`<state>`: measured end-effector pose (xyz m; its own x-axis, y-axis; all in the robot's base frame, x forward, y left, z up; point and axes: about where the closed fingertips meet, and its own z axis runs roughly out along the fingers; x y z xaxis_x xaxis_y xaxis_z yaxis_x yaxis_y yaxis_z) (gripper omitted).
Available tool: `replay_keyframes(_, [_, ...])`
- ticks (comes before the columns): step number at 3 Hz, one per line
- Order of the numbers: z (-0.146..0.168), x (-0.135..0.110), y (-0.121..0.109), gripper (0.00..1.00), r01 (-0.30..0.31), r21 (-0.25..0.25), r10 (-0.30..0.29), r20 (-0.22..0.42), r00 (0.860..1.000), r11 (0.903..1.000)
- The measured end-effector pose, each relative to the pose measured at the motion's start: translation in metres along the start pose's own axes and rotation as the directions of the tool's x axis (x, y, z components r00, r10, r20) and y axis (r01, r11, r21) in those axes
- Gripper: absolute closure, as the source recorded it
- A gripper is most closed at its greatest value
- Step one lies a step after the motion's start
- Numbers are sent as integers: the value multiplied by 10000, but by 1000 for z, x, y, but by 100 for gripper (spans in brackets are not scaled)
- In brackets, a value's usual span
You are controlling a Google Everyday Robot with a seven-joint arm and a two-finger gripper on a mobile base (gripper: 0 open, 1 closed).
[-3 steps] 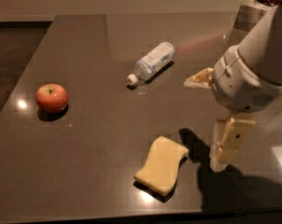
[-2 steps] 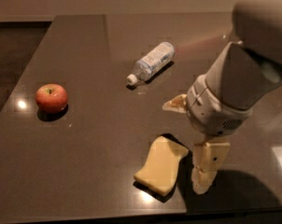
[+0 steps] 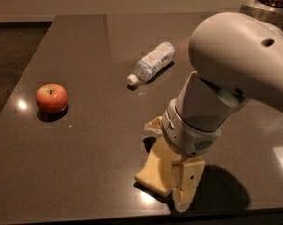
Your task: Move sponge near apple
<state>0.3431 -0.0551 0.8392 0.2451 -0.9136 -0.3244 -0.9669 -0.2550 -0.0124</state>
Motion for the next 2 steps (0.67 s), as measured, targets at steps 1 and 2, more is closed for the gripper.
replay_keyframes(1, [7, -1, -1, 23, -59, 3, 59, 19, 10000, 10000])
replay_keyframes(2, [2, -11, -9, 46, 5, 88, -5, 66, 10000, 10000])
